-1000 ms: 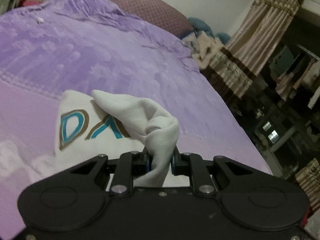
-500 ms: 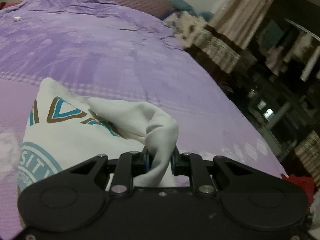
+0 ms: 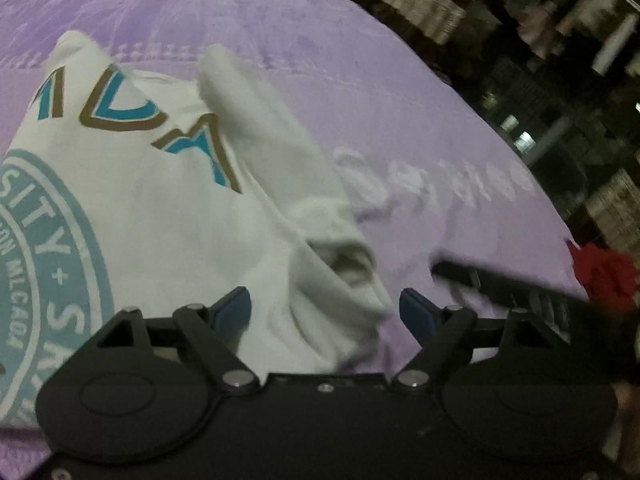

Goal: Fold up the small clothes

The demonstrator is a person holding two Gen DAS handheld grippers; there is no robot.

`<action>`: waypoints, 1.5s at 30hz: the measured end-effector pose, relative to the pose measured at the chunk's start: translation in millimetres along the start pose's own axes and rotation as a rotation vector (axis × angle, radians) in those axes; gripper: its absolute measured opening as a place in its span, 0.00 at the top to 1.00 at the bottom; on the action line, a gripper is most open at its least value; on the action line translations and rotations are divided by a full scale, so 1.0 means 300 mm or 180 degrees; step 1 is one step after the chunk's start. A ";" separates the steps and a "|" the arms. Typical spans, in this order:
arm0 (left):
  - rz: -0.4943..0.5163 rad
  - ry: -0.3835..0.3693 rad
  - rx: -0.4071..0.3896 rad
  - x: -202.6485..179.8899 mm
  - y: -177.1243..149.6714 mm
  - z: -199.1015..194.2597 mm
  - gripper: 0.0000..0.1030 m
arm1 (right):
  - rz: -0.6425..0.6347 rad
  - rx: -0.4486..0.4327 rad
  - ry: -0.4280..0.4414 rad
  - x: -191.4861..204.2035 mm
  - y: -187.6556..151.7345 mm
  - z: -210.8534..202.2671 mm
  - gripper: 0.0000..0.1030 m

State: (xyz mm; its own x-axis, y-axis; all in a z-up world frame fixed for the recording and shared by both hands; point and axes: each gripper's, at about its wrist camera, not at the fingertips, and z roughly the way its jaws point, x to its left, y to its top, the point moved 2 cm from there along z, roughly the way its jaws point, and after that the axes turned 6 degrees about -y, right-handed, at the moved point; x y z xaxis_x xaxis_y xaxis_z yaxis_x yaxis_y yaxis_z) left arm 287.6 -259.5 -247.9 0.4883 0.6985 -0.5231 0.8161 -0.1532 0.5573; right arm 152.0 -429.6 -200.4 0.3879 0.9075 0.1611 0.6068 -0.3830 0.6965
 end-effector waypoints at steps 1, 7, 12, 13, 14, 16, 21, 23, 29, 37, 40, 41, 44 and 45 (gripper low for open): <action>0.0028 -0.0089 0.0053 -0.015 -0.008 -0.014 0.20 | 0.0014 -0.0033 -0.0005 0.001 0.018 -0.002 0.56; 0.0444 -0.0210 0.0093 -0.006 -0.042 -0.221 0.19 | -0.0154 -0.0264 0.0130 0.128 0.139 -0.014 0.56; 0.0465 0.0305 -0.0233 0.180 0.066 -0.370 0.19 | -0.0280 -0.0161 0.0658 0.322 0.203 0.086 0.56; 0.0409 0.0377 -0.0222 0.220 0.099 -0.370 0.19 | -0.0286 -0.0103 0.0756 0.358 0.210 0.119 0.56; 0.0343 0.0370 -0.0213 0.255 0.130 -0.370 0.19 | -0.0290 -0.0026 0.0860 0.398 0.216 0.159 0.56; 0.0281 0.0220 -0.0258 0.304 0.177 -0.363 0.19 | -0.0328 0.0114 0.1004 0.464 0.221 0.240 0.57; 0.0372 0.0260 0.0046 0.355 0.227 -0.209 0.19 | -0.0412 0.0172 0.0305 0.452 0.247 0.419 0.74; 0.0412 0.0305 0.0156 0.386 0.198 -0.175 0.19 | -0.0165 0.0204 0.0301 0.366 0.256 0.448 0.76; 0.0802 0.0345 0.0113 0.389 0.135 -0.203 0.18 | 0.0124 0.0249 0.0563 0.240 0.249 0.428 0.82; 0.0130 0.0221 0.0318 0.564 0.160 -0.286 0.17 | -0.0265 0.0458 0.0612 0.141 0.180 0.236 0.36; -0.0276 -0.0019 0.0579 0.626 0.144 -0.207 0.17 | -0.0247 0.0858 0.0804 0.108 0.112 0.258 0.36; -0.0275 -0.0032 0.0584 0.625 0.135 -0.188 0.17 | -0.0236 0.0896 0.0807 0.103 0.095 0.270 0.35; -0.0112 -0.0014 0.0534 0.596 0.131 -0.146 0.18 | 0.0191 0.1033 0.1015 0.061 0.072 0.327 0.29; -0.0108 -0.0029 0.0533 0.588 0.135 -0.139 0.19 | 0.0336 0.1053 0.1106 0.057 0.072 0.338 0.29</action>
State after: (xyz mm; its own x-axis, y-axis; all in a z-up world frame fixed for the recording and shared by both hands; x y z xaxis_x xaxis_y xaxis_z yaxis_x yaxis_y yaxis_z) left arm 393.9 -113.4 -290.8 0.4619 0.6990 -0.5460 0.8718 -0.2445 0.4244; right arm 242.0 -439.8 -253.4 0.2389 0.8430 0.4820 0.7863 -0.4592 0.4134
